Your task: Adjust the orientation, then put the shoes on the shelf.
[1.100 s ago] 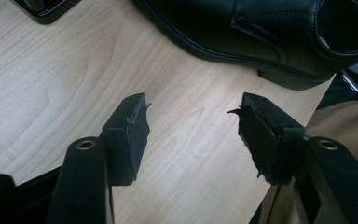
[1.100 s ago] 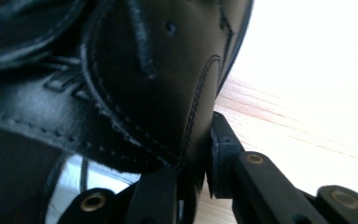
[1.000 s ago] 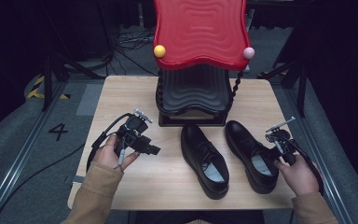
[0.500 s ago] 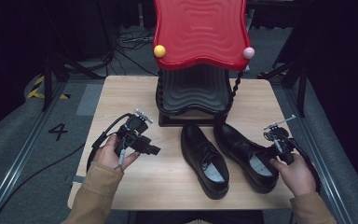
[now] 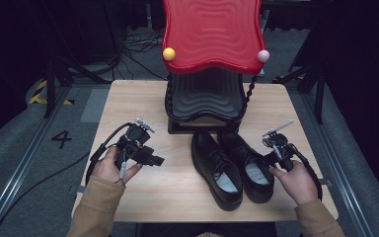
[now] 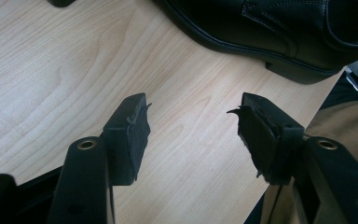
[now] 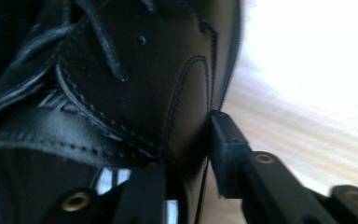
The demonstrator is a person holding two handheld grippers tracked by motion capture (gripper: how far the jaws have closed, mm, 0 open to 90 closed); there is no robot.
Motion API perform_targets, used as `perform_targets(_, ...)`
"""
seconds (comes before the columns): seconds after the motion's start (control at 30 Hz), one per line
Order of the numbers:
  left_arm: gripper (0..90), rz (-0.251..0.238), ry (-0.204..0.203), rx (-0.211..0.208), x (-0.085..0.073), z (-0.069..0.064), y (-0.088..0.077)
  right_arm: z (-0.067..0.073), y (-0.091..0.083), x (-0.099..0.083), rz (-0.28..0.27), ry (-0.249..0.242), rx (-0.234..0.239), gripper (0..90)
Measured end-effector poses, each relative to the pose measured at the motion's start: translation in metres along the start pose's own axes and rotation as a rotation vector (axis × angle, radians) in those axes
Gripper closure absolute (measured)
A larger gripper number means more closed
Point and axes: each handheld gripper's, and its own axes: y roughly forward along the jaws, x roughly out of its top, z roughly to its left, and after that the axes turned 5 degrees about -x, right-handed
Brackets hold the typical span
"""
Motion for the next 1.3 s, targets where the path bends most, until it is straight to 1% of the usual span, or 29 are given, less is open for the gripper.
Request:
perform_targets(0.03, 43.3, 0.000, -0.001, -0.002, 0.000, 0.000, 0.000, 0.000, 0.001, -0.001, 0.021, 0.004, 0.024, 70.4)
perform_targets(0.07, 43.3, 0.000, -0.001, -0.002, 0.000, 0.000, 0.000, 0.002, 0.002, -0.002, 0.049, -0.002, 0.039, 68.5)
perform_targets(0.1, 43.3, 0.000, -0.002, -0.002, 0.000, 0.000, 0.000, 0.002, 0.002, -0.002, 0.049, -0.002, 0.039, 68.5)
perform_targets(0.13, 43.3, 0.001, 0.000, -0.001, 0.000, 0.000, 0.000, 0.003, 0.002, -0.003, 0.056, -0.016, 0.048, 66.5)
perform_targets(0.2, 43.2, 0.001, 0.005, -0.003, 0.001, 0.000, 0.000, 0.002, 0.002, -0.004, 0.053, -0.005, 0.064, 63.6)
perform_targets(0.27, 43.2, -0.001, 0.009, -0.006, 0.002, 0.000, 0.000, 0.000, 0.000, -0.004, 0.051, -0.005, 0.067, 62.5)
perform_targets(0.3, 43.2, -0.002, 0.008, -0.004, 0.002, 0.000, 0.000, -0.001, -0.001, -0.005, 0.051, -0.003, 0.077, 61.3)
perform_targets(0.4, 43.1, -0.002, 0.005, -0.007, 0.003, 0.002, 0.000, 0.002, -0.007, -0.005, 0.046, -0.022, 0.057, 58.2)
perform_targets(0.47, 43.0, -0.001, 0.002, -0.007, 0.003, 0.002, 0.001, 0.005, -0.013, -0.006, 0.034, -0.038, 0.047, 56.0)
perform_targets(0.5, 43.0, 0.000, 0.005, -0.007, 0.003, 0.002, 0.000, 0.007, -0.017, -0.007, 0.026, -0.042, 0.046, 55.5)
perform_targets(0.63, 42.9, -0.004, 0.010, -0.006, 0.003, 0.001, 0.000, 0.013, -0.037, -0.011, -0.023, -0.046, 0.014, 53.3)
perform_targets(0.67, 42.9, -0.003, 0.012, -0.003, 0.004, 0.000, 0.000, 0.016, -0.043, -0.013, -0.039, -0.049, 0.014, 52.5)
perform_targets(0.7, 42.9, -0.003, 0.012, -0.003, 0.004, 0.000, 0.000, 0.016, -0.043, -0.013, -0.039, -0.049, 0.014, 52.5)
perform_targets(0.73, 42.9, -0.001, 0.010, -0.005, 0.004, 0.000, 0.000, 0.021, -0.050, -0.015, -0.063, -0.055, 0.018, 51.8)
perform_targets(0.77, 42.9, -0.001, 0.010, -0.004, 0.004, 0.000, 0.000, 0.024, -0.053, -0.016, -0.069, -0.060, 0.017, 51.6)
perform_targets(0.8, 42.9, -0.001, 0.010, -0.002, 0.004, 0.000, 0.000, 0.024, -0.053, -0.016, -0.069, -0.060, 0.017, 51.6)
perform_targets(0.87, 42.9, 0.000, 0.007, -0.002, 0.004, 0.000, 0.001, 0.033, -0.055, -0.017, -0.081, -0.078, 0.025, 50.6)
perform_targets(0.93, 42.9, 0.001, 0.008, -0.002, 0.004, 0.000, 0.001, 0.043, -0.054, -0.016, -0.079, -0.105, 0.040, 50.3)
perform_targets(1.0, 42.9, 0.001, 0.008, -0.002, 0.004, 0.000, 0.001, 0.053, -0.050, -0.015, -0.064, -0.135, 0.051, 50.5)
perform_targets(1.07, 42.9, 0.001, 0.011, 0.001, 0.003, 0.000, 0.001, 0.061, -0.042, -0.013, -0.041, -0.153, 0.058, 50.5)
perform_targets(1.13, 42.9, -0.004, 0.005, 0.001, 0.003, 0.000, 0.000, 0.064, -0.034, -0.011, -0.026, -0.152, 0.068, 50.0)
perform_targets(1.2, 42.9, -0.002, 0.008, 0.001, 0.003, -0.001, 0.000, 0.065, -0.025, -0.008, -0.005, -0.152, 0.077, 48.8)
perform_targets(1.23, 42.9, -0.001, 0.008, 0.003, 0.002, -0.001, 0.000, 0.065, -0.022, -0.007, -0.003, -0.150, 0.091, 48.6)
perform_targets(1.3, 42.9, 0.002, 0.008, 0.004, 0.002, 0.000, 0.001, 0.063, -0.022, -0.004, -0.018, -0.132, 0.101, 49.9)
